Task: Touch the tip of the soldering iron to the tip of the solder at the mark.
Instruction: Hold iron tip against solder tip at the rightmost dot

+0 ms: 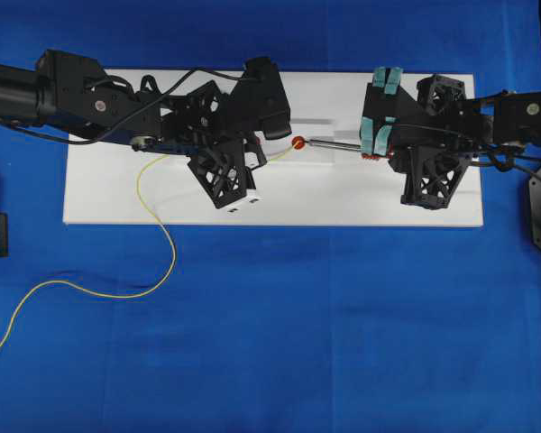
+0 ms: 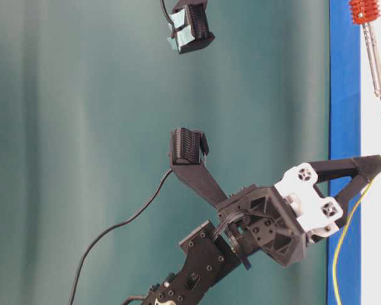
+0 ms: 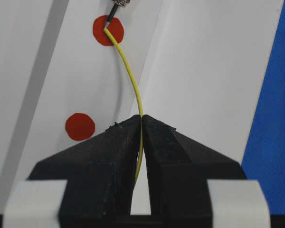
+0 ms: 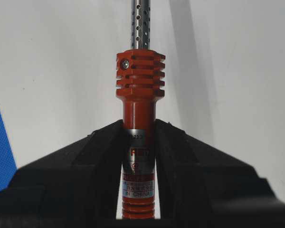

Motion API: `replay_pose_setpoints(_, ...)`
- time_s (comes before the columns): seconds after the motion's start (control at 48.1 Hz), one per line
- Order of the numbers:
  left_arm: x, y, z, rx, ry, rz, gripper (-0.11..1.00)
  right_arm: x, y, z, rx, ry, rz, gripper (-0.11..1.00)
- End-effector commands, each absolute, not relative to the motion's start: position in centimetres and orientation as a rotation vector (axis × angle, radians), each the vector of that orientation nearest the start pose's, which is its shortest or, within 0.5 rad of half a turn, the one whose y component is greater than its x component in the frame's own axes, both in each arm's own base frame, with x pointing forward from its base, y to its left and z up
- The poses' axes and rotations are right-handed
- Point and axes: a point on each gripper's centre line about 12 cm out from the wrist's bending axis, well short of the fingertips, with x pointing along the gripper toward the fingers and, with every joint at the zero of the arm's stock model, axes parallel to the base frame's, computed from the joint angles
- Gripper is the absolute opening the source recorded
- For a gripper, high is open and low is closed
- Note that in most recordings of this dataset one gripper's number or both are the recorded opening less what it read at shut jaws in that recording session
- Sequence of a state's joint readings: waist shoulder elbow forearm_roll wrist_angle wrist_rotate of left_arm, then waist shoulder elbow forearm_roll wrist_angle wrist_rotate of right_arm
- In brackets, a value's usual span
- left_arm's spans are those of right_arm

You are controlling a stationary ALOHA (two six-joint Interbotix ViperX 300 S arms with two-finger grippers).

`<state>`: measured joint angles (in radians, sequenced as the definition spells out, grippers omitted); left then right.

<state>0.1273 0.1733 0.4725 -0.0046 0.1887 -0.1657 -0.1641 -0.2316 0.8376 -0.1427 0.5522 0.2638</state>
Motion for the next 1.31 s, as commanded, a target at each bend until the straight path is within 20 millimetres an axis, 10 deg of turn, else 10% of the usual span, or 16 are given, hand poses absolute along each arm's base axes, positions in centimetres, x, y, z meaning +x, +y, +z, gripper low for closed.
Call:
replay_pose_setpoints(0.0,42.82,5.48,15.67,-0.208,0.787,0.186,0.03,28.50,-5.56,16.30,0.176,1.103,-0.290,0.08)
replay_pose_setpoints(1.288,42.90,5.49,15.77,-0.202,0.784,0.184,0.03,28.59,-5.61,16.54,0.175,1.117,-0.294,0.08)
